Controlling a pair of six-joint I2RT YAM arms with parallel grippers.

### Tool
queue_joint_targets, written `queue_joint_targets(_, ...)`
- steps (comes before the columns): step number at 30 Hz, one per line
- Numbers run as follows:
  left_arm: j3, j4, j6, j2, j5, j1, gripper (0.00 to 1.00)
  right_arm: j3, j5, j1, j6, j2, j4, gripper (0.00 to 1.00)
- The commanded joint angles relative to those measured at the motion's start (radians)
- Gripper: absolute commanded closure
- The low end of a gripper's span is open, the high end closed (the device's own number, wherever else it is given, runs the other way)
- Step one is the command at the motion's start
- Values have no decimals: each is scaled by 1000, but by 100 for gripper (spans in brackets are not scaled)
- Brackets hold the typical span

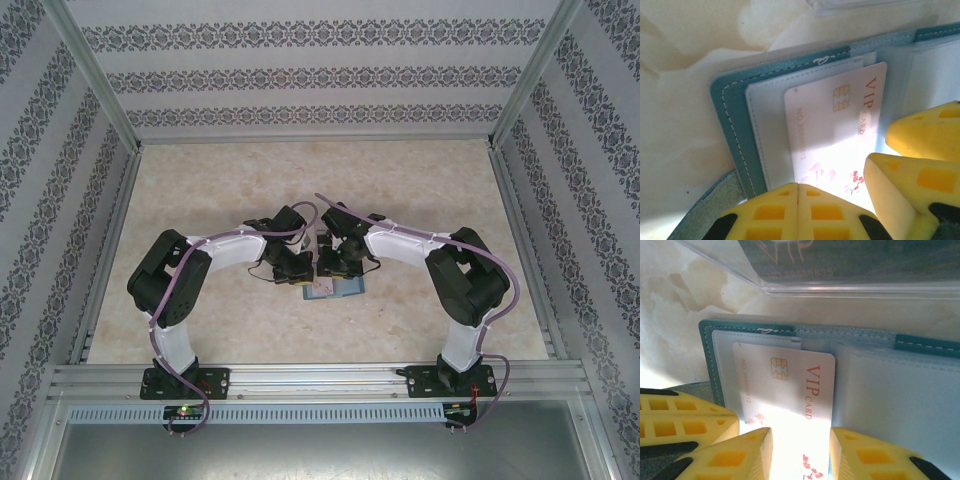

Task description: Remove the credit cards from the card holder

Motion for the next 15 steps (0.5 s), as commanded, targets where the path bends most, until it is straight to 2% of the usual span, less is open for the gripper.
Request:
queue_joint_targets(1,30,-46,32,4,-14,-3,100,9,12,5,-10,-3,-20,63)
queue_joint_targets(15,49,-144,82,66,-95,-10,100,-4,-1,4,-15,46,-10,63)
